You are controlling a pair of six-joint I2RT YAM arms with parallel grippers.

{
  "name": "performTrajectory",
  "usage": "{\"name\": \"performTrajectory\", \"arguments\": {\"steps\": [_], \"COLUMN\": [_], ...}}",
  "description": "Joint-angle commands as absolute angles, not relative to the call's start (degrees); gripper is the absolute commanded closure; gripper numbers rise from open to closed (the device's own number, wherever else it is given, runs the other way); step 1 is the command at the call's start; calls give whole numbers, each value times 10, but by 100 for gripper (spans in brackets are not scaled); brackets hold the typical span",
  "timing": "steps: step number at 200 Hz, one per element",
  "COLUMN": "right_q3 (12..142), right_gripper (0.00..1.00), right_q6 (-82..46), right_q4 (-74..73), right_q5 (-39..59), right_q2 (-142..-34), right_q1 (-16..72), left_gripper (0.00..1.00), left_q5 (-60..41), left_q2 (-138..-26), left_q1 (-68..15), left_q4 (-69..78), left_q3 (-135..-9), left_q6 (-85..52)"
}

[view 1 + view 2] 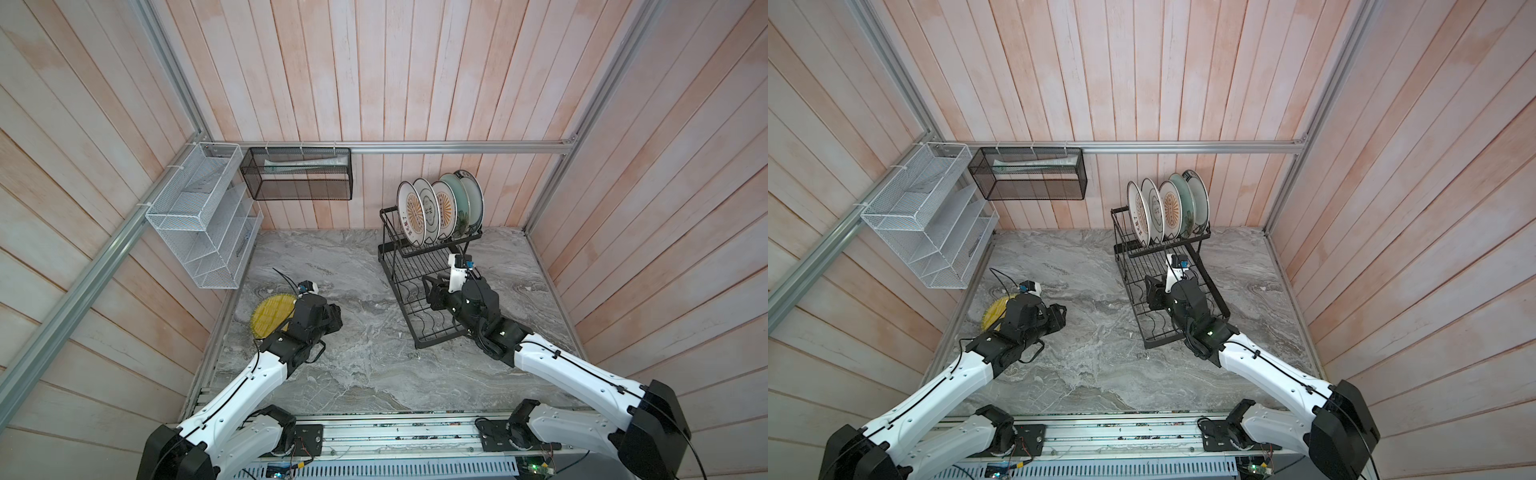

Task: Load the plates into the dish rack
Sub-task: 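Withdraw the right gripper from the rack while the left gripper moves toward the bamboo mat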

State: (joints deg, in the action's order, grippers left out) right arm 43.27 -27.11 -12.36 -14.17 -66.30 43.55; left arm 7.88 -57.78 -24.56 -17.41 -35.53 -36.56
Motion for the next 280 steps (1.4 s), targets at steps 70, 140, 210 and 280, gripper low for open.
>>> {"name": "performTrajectory", "arguments": {"steps": [70,140,210,280], "right_q3": [445,464,439,453], "right_gripper": [52,53,52,51], "right_q6": [-369,-386,-388,-366], "right_q4": [-223,-239,-228,-200], "right_q5": [-114,-104,-127,-142], "right_q2": [-802,-858,-840,-846], "right_q1": [563,613,614,614], "left_gripper": [42,42,43,44], "left_q5": [43,55,112,109], "left_q2": [-638,-650,-744,-768], "left_q1": [-220,-170,-120,-88], "left_q4": [-199,-242,-276,-260], "left_q3": [-382,-375,-412,-418], "left_q6": [-333,-346,-294,-290]}}
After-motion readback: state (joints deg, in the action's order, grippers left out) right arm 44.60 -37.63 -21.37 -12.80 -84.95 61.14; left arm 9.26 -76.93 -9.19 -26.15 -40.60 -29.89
